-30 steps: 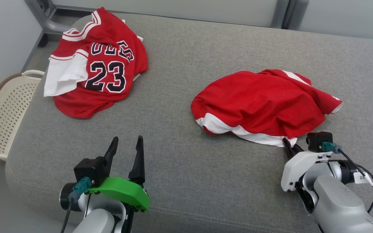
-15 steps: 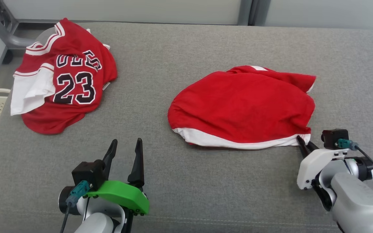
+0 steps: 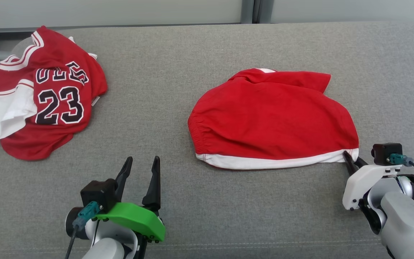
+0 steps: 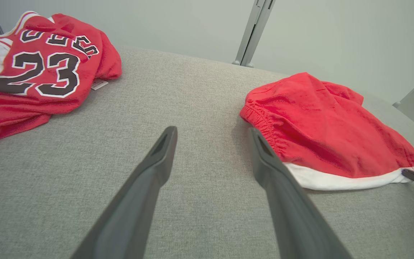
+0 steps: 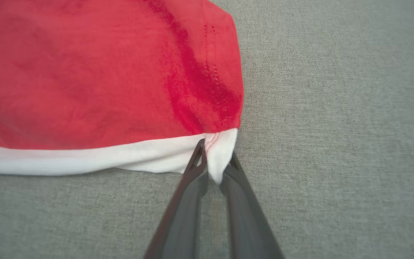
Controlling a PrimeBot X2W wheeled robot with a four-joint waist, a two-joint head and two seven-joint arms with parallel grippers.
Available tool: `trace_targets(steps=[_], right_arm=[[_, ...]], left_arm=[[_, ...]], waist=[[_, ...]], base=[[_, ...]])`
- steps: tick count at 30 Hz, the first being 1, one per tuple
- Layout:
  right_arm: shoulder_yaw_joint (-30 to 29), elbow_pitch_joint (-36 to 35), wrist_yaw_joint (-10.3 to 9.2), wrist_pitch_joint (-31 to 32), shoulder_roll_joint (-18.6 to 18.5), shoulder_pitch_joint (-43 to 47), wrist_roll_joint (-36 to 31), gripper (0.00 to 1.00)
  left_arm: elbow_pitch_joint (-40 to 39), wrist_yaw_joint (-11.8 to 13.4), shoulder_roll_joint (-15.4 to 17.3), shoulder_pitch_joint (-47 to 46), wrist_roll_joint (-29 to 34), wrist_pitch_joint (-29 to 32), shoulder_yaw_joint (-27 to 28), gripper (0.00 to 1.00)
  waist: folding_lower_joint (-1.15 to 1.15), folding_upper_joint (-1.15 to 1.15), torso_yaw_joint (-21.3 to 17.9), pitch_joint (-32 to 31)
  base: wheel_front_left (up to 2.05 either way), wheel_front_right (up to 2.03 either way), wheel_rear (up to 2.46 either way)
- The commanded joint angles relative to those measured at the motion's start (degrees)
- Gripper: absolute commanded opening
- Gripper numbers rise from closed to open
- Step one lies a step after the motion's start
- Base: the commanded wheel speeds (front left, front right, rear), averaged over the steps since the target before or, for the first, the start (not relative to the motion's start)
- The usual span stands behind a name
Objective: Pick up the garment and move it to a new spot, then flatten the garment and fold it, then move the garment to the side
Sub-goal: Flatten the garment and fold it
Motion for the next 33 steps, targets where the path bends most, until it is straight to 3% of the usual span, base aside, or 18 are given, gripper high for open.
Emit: trace_targets(steps=[1,2,11,19,28,33], right_arm=[[0.0,0.4,-0.1,-0.5,0.0,-0.4,-0.4,0.68],[-0.1,0.7,-0.1,-0.9,0.1,-0.5,-0.4,1.0],[-3.1,-1.2,-0.1,-2.2,-1.3,0.3,-2.7,1.0],[-10.8,-12.6,-0.09,-2.2,-0.6,5.7,-9.1,1.0],[-18.0,-28.5,-0.09,-2.2,3.9,14.3,-18.6,1.0],[-19.2,-33.1,-0.1,-1.1,5.6,16.4,-20.9,1.0]], left_arm=[[-0.2,-0.5,0.5,0.3,-0.5,-0.2,0.1,1.0],[-0.3,-1.1,0.8,0.4,-0.5,-0.3,-0.1,1.0],[-1.1,-1.2,2.4,3.1,-1.6,-1.2,1.2,1.0],[-2.3,-0.3,4.0,6.1,-2.1,-2.7,4.1,1.0],[-4.7,0.9,5.7,11.7,-2.2,-3.7,8.7,1.0],[-6.2,1.9,5.4,13.6,-2.1,-3.9,10.4,1.0]], waist=[[0.0,0.0,-0.4,-0.1],[0.0,0.0,-0.6,-0.2],[0.0,0.0,-3.2,-2.6],[0.0,0.0,-5.4,-5.7],[0.0,0.0,-6.4,-8.8],[0.0,0.0,-6.5,-9.3]], base=[[0.0,0.0,0.0],[0.0,0.0,0.0],[0.0,0.0,0.0],[0.0,0.0,0.0],[0.0,0.0,0.0],[0.0,0.0,0.0]])
